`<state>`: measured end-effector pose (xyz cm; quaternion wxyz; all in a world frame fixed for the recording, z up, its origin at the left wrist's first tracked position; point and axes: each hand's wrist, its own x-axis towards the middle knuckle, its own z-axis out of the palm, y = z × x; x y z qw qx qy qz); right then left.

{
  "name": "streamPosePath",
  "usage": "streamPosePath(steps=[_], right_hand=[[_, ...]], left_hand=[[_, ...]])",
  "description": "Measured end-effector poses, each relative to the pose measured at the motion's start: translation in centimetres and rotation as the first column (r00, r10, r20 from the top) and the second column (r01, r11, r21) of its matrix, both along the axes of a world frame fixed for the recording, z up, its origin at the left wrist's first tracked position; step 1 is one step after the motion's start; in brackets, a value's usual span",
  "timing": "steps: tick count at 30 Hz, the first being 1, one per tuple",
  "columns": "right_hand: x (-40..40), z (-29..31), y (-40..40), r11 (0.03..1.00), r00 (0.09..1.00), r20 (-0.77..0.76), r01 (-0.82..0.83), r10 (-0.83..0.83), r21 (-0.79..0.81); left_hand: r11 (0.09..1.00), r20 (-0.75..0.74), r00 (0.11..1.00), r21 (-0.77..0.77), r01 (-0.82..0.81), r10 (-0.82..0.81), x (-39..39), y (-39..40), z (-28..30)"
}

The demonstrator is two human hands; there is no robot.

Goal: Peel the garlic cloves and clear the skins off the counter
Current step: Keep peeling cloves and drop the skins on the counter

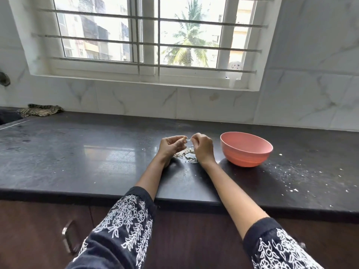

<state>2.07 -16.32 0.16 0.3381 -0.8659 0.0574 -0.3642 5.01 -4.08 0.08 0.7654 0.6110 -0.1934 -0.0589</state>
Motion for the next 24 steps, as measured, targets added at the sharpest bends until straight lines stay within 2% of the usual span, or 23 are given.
streamPosePath(steps=[4,9,13,18,24], right_hand=[[-0.1,0.1,-0.4,1.0,0.999,0.041,-0.011,0.011,0.018],[-0.3,0.4,-0.1,1.0,0.999,0.028,0.016,-0.015,-0.021],[-0.5,0.7,0.0,0.998,0.998,0.057,0.0,-0.004,0.058],[-1.0,1.2,1.0,0.967,0.978,0.1,-0.195,0.181,0.165],[-0.2,0.6,0.5,0.95,0.983,0.056,-0.184,0.176,0.252]], left_hand=[[0.997,-0.024,0.999,-0.074,-0.037,0.035,-0.1,0.0,0.2],[0.996,-0.015,1.0,-0.081,-0.024,0.023,0.2,0.0,0.2],[0.995,-0.004,0.999,-0.085,-0.05,0.05,0.3,-0.1,0.1],[0.992,0.162,0.98,0.031,-0.119,0.112,0.6,-0.1,-0.2],[0.979,0.275,0.949,0.087,-0.186,0.155,0.7,-0.3,-0.4]])
